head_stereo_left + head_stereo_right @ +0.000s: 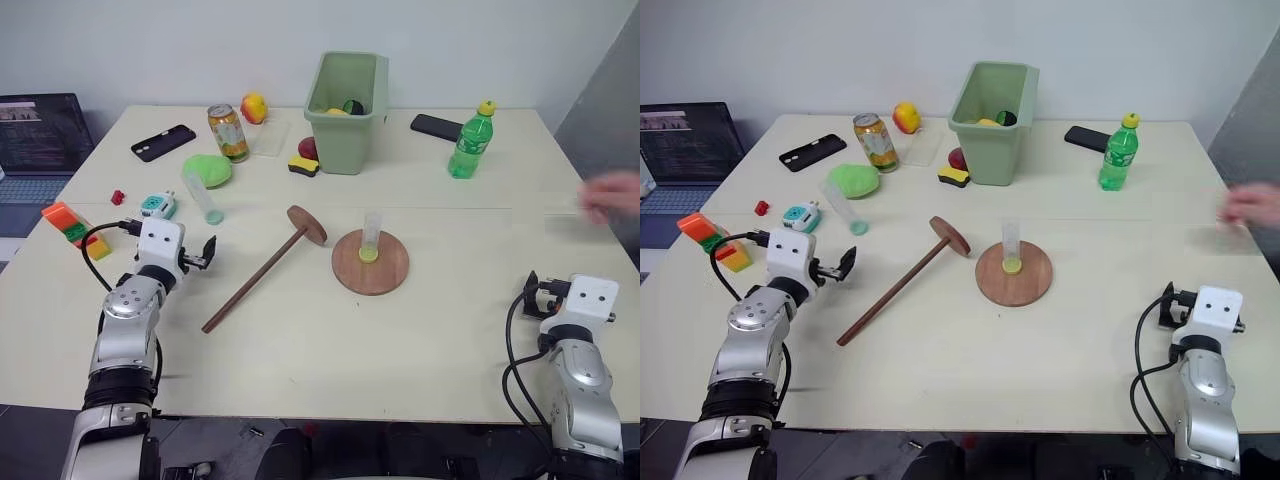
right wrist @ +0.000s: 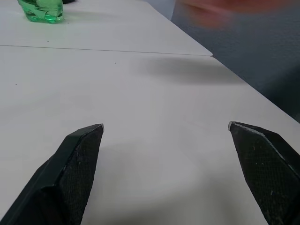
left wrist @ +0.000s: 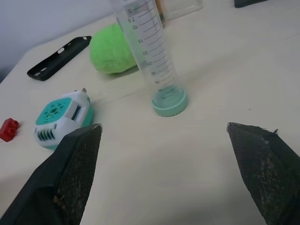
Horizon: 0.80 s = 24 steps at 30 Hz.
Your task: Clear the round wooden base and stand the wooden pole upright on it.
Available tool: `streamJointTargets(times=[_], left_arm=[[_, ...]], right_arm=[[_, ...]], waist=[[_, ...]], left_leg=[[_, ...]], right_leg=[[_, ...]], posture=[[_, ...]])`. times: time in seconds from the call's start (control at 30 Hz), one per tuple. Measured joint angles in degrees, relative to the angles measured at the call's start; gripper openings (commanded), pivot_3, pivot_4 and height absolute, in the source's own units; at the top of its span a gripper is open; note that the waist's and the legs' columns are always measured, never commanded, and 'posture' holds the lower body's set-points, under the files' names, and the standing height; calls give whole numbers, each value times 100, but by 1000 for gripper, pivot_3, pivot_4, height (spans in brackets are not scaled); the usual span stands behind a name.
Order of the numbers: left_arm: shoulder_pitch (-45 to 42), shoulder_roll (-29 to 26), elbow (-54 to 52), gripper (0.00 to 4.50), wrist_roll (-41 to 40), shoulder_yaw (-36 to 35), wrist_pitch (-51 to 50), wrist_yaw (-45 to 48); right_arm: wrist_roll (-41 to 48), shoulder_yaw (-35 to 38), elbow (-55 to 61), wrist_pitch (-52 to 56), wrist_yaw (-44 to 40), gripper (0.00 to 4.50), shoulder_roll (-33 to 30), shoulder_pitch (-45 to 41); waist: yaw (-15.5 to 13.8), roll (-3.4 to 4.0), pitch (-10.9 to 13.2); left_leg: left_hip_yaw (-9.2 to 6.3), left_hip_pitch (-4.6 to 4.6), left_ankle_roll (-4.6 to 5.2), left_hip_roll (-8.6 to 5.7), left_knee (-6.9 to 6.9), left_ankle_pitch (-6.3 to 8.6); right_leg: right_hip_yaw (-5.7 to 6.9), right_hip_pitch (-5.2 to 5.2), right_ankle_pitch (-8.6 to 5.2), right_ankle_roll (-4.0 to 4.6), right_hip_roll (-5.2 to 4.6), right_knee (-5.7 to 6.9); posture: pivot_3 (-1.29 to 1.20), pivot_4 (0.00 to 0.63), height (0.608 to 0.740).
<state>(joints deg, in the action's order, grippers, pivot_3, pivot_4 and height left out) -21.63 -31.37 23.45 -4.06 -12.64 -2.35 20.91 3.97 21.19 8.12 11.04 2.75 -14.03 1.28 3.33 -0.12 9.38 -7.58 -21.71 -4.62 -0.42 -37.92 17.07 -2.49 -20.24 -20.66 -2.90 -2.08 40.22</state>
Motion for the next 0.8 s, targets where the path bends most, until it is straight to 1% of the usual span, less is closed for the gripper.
streamJointTargets(times=[0.2, 0.3, 0.37, 0.43, 0.53, 0.57, 0.7, 0.8], left_arm=[[0, 2, -18, 4500, -106, -4, -135, 134], [8, -20, -116, 4500, -274, -12, -371, 392], [29, -132, -291, 4500, -394, -12, -554, 634], [26, -371, -555, 4500, -581, -20, -818, 961], [-106, -740, -933, 4500, -887, -39, -1275, 1483], [-130, -772, -973, 4500, -925, -39, -1330, 1536], [-442, -939, -1544, 4500, -1559, -34, -1790, 2305], [-531, -1136, -2383, 4500, -2248, -1, -2253, 3024]], right_arm=[[0, 0, 3, 0, -1, 4490, 0, 24], [3, 0, 14, 18, -22, 4490, -9, 39], [17, 1, 71, 77, -84, 4490, -76, 46], [94, 11, 127, 156, -269, 4490, -264, 49], [345, 19, 357, 374, -721, 4490, -624, 36], [396, 19, 387, 411, -781, 4490, -670, 34], [1263, -36, 926, 989, -1788, 4490, -1168, -48], [2057, -326, 1587, 1637, -2610, 4490, -1628, -140]], waist=[[0, 0, 0], [1, 0, 0], [3, 0, 0], [4, 0, 0], [3, 0, 0], [4, 0, 1], [1, -4, 8], [8, -4, 7]], left_leg=[[0, 0, 0, 0, 0, 0], [-1, 0, 0, 0, 0, 0], [-1, -1, 0, 1, 1, 0], [-1, -1, 0, 1, 1, 0], [-2, 1, 0, 1, 0, 0], [-2, -1, 1, 1, 0, 0], [-7, -6, 2, 2, -4, 0], [-8, -6, 2, 5, 2, 0]], right_leg=[[0, 0, 0, 0, 0, 0], [1, 0, 0, 0, 1, 0], [1, -1, 0, 0, 1, 1], [0, -1, 0, 0, 2, 1], [1, 2, 0, 0, 2, 1], [2, 1, 0, 0, 2, 1], [7, 5, 0, 0, 3, -5], [9, 10, 0, 0, 4, -19]], posture=[[0, 150, 740], [0, 150, 740], [0, 150, 740], [0, 150, 740], [0, 150, 740], [0, 150, 740], [0, 150, 740], [0, 150, 740]])
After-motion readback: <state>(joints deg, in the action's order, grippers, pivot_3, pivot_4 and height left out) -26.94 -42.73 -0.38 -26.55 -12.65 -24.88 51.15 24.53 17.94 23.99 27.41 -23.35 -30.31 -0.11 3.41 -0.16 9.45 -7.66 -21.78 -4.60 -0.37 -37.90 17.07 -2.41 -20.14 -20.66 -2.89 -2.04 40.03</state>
